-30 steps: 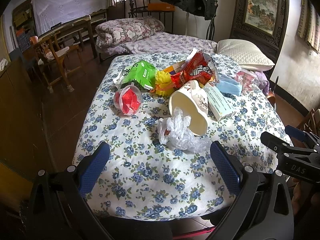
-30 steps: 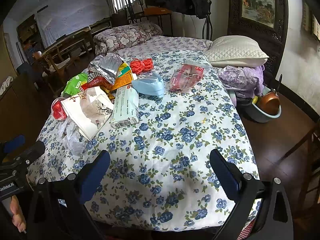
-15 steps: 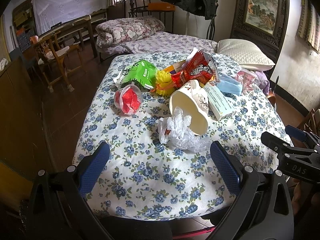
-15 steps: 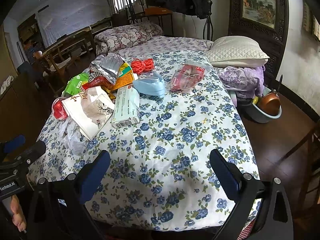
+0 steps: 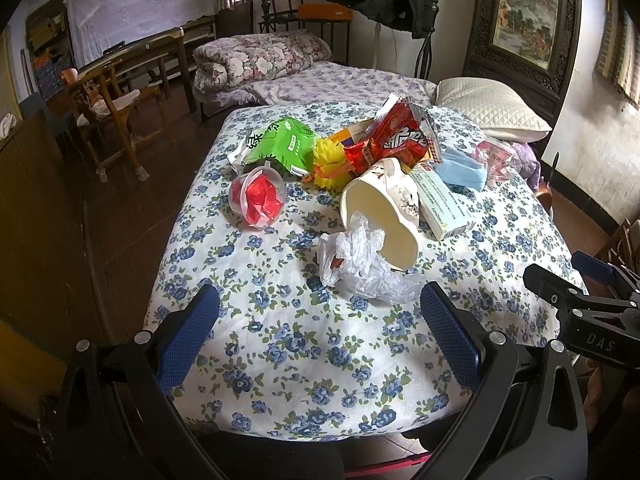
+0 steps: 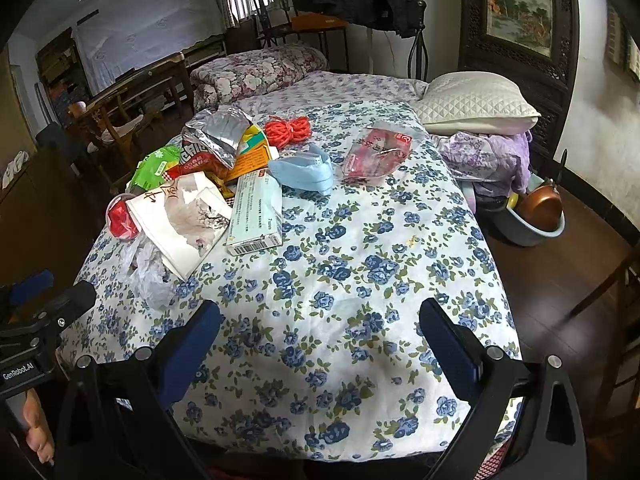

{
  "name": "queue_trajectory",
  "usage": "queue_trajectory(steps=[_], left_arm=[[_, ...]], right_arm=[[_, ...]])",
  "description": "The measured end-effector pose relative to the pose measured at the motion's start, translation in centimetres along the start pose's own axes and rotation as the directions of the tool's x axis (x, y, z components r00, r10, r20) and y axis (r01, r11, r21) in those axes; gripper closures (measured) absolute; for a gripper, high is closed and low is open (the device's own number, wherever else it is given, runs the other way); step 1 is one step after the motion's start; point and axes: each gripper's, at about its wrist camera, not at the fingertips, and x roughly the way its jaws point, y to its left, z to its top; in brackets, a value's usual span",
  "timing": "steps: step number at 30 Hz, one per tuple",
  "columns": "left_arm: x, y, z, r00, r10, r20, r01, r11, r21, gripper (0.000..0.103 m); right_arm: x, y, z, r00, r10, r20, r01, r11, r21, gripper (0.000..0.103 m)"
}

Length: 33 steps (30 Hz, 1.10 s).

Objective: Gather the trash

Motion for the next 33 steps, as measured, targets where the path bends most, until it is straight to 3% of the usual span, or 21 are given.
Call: queue_trajectory(steps=[8, 15, 18, 22, 27, 33], left_arm=[[0.7, 1.5, 0.1, 0.998, -0.037, -0.051, 0.034, 0.997, -0.062, 0.007], [1.5, 2.3, 0.0, 0.996, 0.000, -0.086, -0.004, 0.998, -0.055, 0.007], [1.9, 2.4, 0.1, 0.994, -0.040, -0.101, 0.034, 0.997, -0.062, 0.007], [3.3, 0.6, 0.3, 0.979, -0.128, -0.160, 0.132, 0.991, 0.013, 0.007], [5.3, -1.1, 0.8, 0.969, -0.128, -0.210, 0.151, 0.984, 0.096, 0.007], [7.5, -2.2, 1.7, 0.966, -0.107, -0.234, 0.152, 0.972, 0.180, 0.031]], right_arm=[[0.3, -0.2, 0.0, 1.000, -0.003, -0.020, 0.002, 1.000, -0.008, 0.006], [0.7, -0.6, 0.1, 0.999, 0.020, -0.034, -0.020, 1.000, 0.010, 0.006], [0.8, -0.8, 0.1, 0.999, 0.024, -0.036, -0.024, 1.000, 0.013, 0.006], [0.8, -1.0, 0.0, 0.998, 0.037, -0.043, -0.036, 0.999, 0.023, 0.006], [1.0, -1.6, 0.0, 0.996, 0.069, -0.055, -0.067, 0.996, 0.053, 0.006], [1.4, -2.0, 0.1, 0.993, 0.091, -0.070, -0.086, 0.994, 0.075, 0.006]])
